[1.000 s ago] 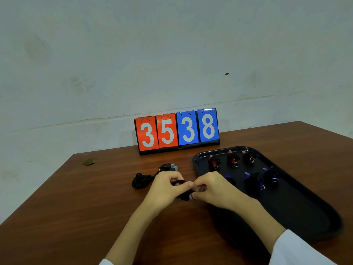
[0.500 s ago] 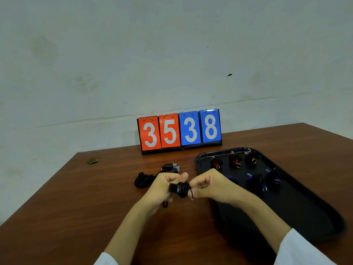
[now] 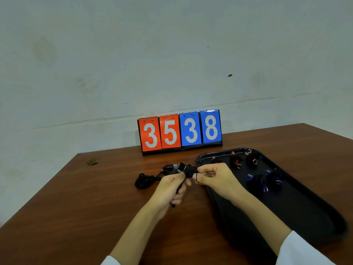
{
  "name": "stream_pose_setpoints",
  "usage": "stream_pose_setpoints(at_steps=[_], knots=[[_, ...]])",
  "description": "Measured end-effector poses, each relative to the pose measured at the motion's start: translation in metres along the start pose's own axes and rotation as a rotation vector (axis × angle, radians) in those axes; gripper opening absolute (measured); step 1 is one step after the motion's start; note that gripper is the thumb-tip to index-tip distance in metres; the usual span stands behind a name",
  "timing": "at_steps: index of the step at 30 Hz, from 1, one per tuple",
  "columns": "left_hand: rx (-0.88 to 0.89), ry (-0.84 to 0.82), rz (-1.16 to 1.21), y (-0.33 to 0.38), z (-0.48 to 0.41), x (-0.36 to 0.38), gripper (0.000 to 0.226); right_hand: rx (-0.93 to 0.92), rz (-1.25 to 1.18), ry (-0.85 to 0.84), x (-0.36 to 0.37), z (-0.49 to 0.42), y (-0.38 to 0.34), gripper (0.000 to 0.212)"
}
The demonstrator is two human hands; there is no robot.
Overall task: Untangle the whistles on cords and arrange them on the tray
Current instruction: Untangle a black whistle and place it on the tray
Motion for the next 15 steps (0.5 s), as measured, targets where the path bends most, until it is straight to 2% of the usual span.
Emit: stream_pose_setpoints(at_steps=[6,11,15], knots=[[-0.005,0.022,-0.086,-0.0032,-0.0001,0.0029,0.034,0.064,0.124,0.251,-0.0066,-0.0019,0.0076,0.010],[0.071,0.185,-0.320,-0.0035,-0.0003,0.0071,0.025,0.033,0.349,0.306,-0.0021,0.0007,0.0101,0.010],[0.184,0.281,-0.509,-0.0031,0.0003,0.0060,0.019,0.024,0.438,0.309,-0.0031,0.0020,0.0085,0.008]])
Point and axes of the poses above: each hand's wrist, its own z-axis away from the middle knuckle, its own x-axis out of the palm, y = z × x, the point moved 1 cm from there along -z, towards the middle knuckle, and after that the axes turned 2 degrees about x, right-handed, at the moved point
